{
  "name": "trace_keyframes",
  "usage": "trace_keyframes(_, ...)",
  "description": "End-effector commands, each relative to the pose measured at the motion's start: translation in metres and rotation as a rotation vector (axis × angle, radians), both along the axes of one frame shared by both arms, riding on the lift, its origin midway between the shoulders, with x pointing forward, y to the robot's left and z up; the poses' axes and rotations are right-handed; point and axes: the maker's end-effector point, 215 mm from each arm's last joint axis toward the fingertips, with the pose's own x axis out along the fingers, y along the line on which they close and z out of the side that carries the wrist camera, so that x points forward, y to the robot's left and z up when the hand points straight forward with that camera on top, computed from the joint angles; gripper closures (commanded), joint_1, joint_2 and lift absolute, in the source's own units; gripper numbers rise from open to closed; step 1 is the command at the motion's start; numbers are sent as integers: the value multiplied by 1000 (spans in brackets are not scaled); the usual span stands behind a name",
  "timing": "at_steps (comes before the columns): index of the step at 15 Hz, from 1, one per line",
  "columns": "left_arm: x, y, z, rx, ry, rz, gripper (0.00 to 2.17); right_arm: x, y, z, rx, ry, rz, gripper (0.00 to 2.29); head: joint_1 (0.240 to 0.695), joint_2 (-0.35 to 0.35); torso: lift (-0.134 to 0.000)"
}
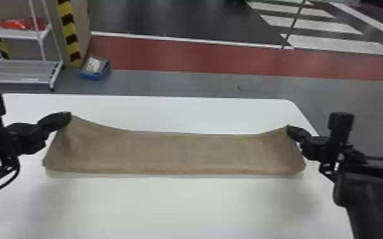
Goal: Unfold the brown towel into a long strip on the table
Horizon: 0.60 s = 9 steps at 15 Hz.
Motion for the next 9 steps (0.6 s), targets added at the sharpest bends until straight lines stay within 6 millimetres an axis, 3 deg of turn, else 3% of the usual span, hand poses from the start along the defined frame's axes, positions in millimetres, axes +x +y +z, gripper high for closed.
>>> trace_keyframes(1, 3, -1, -9, 55, 2, 11, 1696, 7, 12, -5, -18, 10, 18, 1264, 695, -197, -116)
trace_keyframes(2, 5, 1, -7, 65, -9, 18, 1544, 10, 14, -4, -34, 10, 24, 1261, 695, -194, -116)
trace_keyframes(3, 5, 2, -8, 65, -9, 20, 1538, 12, 16, -3, -40, 7, 23, 1261, 695, -190, -116)
trace_keyframes(4, 6, 4, -5, 73, -27, 30, 1244, 14, 15, -2, -38, 7, 19, 1247, 695, -186, -116)
trace_keyframes(5, 6, 6, -4, 79, -30, 32, 390, 16, 11, -2, -44, 6, -1, 822, 695, -183, -116)
trace_keyframes(6, 6, 10, -5, 94, -29, 37, -1, 16, 7, -1, -52, 2, -14, 225, 695, -180, -116)
trace_keyframes(7, 7, 18, -3, 113, -46, 62, -1, 15, 3, 1, -54, -4, -22, -1, 695, -180, -116)
trace_keyframes(9, 4, 30, 6, 128, -100, 94, 26, 13, -3, 8, -73, -39, -31, 26, 695, -176, -116)
